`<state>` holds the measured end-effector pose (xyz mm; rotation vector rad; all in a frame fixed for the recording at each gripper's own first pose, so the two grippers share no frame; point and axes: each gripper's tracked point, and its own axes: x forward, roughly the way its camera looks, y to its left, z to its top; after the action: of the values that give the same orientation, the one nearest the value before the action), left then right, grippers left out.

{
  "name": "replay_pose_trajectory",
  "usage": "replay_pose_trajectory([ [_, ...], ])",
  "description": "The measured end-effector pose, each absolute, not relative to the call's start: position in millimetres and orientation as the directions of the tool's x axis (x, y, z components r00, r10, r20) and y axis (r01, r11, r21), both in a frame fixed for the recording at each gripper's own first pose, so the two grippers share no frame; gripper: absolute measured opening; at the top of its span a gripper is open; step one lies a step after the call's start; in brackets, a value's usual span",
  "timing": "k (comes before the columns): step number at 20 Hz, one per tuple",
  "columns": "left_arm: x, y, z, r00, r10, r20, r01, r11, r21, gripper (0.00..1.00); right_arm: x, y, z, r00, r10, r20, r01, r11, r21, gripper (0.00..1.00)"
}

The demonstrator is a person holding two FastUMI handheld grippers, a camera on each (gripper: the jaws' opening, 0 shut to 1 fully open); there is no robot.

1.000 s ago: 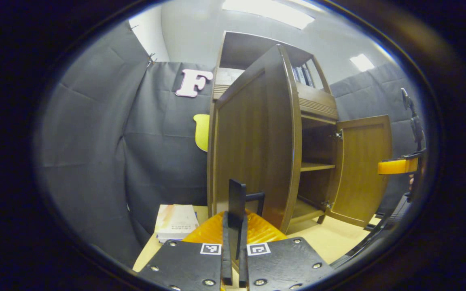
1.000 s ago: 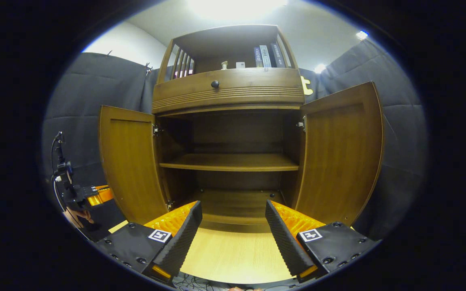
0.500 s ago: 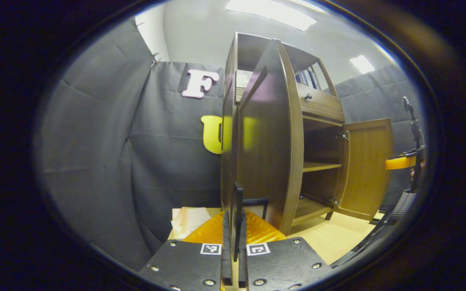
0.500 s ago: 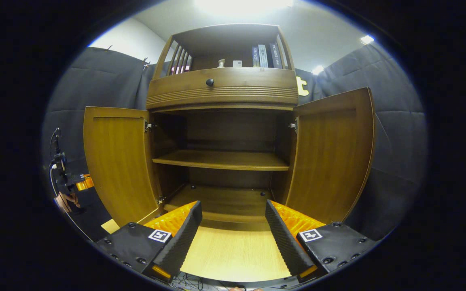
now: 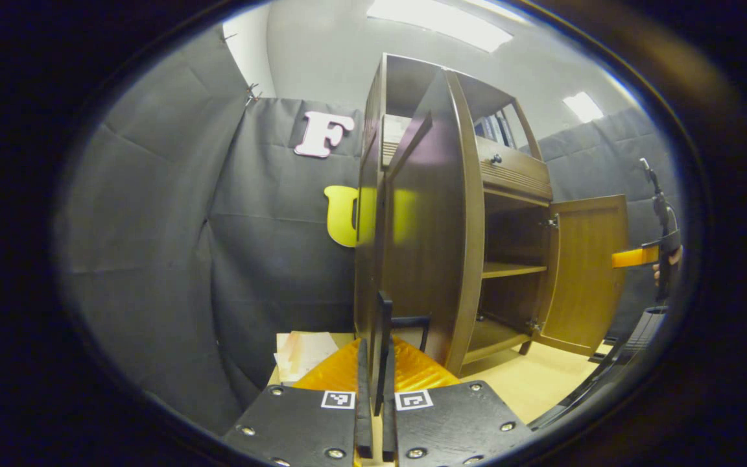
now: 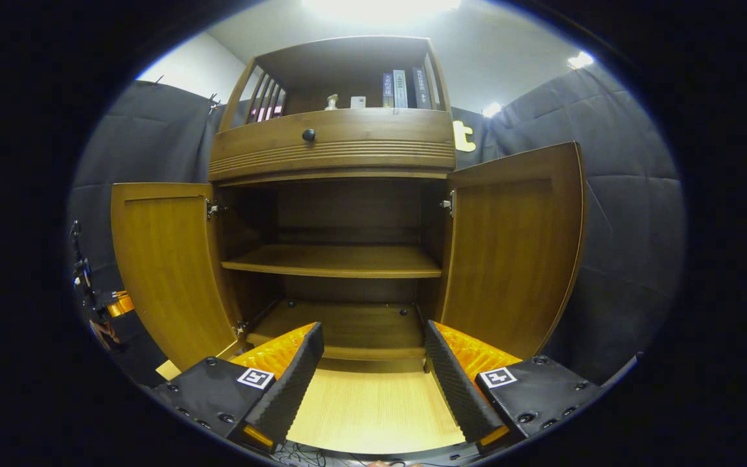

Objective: Open the right door of the double-door shoe cabinet with the right hand, and open the left door with the left hand.

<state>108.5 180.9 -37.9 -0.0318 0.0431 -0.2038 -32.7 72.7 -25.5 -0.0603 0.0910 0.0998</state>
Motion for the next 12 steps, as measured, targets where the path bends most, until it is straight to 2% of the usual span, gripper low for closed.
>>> replay_pose_trajectory([
  [4, 68.1, 183.1, -21.6, 0.988, -0.146, -0.05, 0.145, 0.989, -0.023, 0.08, -21.1, 64.8, -19.6, 0.993, 0.094, -0.07, -0.099, 0.993, -0.06, 0.96],
  [11, -9.1, 153.9, 15.2, 0.996, 0.074, -0.04, -0.076, 0.996, -0.052, 0.1, -7.3, 48.4, -9.5, 0.985, 0.17, -0.034, -0.173, 0.981, -0.083, 0.96],
  [12, -15.9, 143.7, 20.1, 0.995, 0.095, -0.035, -0.097, 0.993, -0.06, 0.17, -8.5, 46.4, -9.3, 0.981, 0.189, -0.043, -0.192, 0.978, -0.082, 0.96],
])
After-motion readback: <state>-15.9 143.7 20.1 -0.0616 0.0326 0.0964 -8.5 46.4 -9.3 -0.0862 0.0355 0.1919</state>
